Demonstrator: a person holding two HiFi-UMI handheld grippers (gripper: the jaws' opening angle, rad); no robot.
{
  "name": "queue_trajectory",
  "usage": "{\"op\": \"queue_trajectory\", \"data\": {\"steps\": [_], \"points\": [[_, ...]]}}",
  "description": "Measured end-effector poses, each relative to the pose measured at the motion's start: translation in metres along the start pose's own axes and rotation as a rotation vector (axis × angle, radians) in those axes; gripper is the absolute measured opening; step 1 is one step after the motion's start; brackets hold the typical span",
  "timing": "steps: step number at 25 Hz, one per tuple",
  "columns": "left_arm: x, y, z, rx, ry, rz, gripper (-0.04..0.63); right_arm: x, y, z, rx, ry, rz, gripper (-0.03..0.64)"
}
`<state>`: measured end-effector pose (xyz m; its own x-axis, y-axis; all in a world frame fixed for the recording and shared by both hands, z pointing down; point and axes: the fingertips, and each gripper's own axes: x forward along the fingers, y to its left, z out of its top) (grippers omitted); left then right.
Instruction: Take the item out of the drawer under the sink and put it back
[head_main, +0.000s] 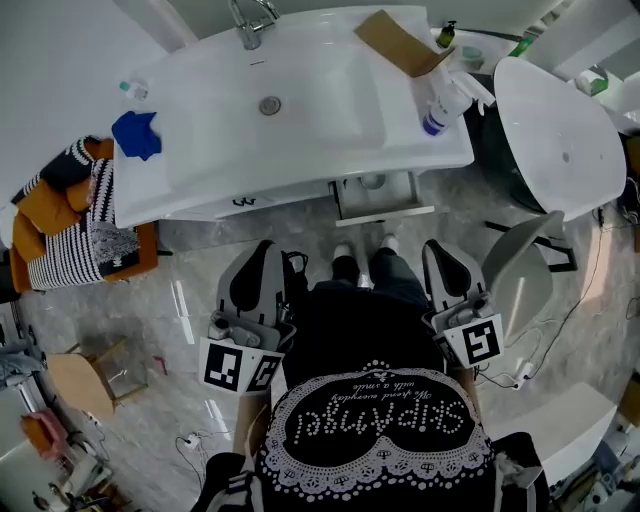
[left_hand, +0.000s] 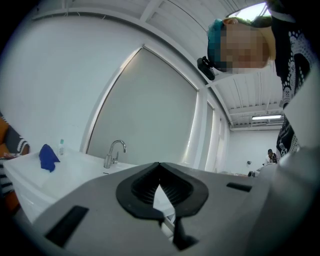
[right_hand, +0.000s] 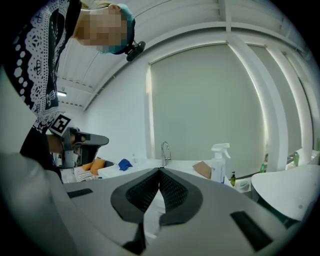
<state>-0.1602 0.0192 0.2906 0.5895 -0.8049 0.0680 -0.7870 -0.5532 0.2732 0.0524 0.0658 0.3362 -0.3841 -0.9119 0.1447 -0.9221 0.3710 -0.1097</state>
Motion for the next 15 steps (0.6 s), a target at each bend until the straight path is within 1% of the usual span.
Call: {"op": "queue_trajectory", "data": {"steps": [4,8,15], "points": [[0.001,0.000,-0.002,-0.023,-0.001,-0.005,0.005,0.004,-0.001,-0.001,-0.002,0.013,-0.001,0.018],[-0.002,-0.002,-0.005,-0.044,0.001,-0.022,0.005,0.012,0.007,-0.004,-0.017,0.036,0.024,0.018],[-0.009,0.012,-0.007,-0.054,-0.013,0.009,0.005,0.024,0.018,-0.009,-0.028,0.050,0.053,0.018]]}}
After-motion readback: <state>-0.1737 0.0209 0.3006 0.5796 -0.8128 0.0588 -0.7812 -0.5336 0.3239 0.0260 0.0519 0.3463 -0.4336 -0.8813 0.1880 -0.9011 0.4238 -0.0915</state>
